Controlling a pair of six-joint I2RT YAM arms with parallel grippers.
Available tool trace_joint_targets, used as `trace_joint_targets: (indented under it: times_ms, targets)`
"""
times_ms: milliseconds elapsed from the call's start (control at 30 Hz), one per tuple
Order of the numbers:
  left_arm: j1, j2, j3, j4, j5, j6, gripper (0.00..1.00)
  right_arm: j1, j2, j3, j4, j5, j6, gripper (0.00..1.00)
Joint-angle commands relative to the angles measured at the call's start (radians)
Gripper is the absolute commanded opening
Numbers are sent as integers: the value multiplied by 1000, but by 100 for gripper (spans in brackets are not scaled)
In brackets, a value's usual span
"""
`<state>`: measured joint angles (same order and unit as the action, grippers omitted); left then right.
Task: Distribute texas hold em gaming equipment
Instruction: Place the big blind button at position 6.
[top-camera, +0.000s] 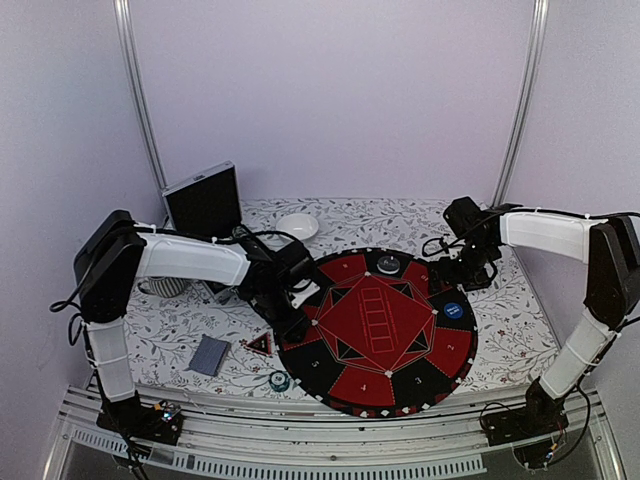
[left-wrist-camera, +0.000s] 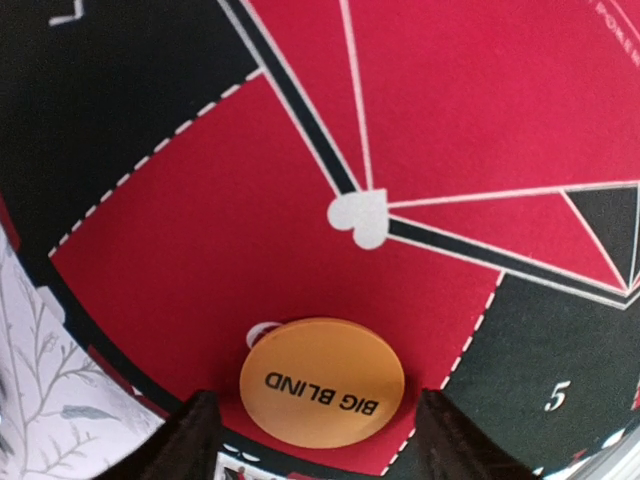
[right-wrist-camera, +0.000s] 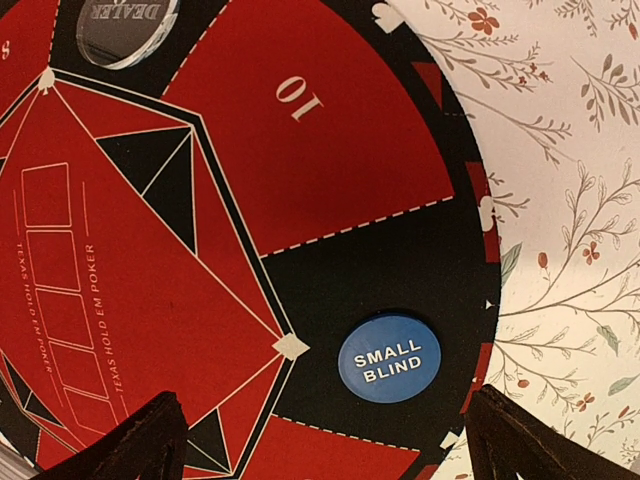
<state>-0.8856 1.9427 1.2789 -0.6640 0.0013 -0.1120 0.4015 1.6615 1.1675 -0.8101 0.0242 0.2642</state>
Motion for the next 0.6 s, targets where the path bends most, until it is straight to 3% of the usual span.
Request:
trace_joint_targets:
  times_ms: [0, 300, 567]
  targets:
    - [-12, 13, 27, -15, 0, 4, 73, 7, -20, 4, 10, -4, -3, 99]
    - [-12, -122, 51, 16, -27, -48, 78, 7, -72, 17, 38, -64, -17, 99]
    - [-3, -323, -42, 17, 27, -100, 86, -1, -351, 34, 249, -110, -33, 99]
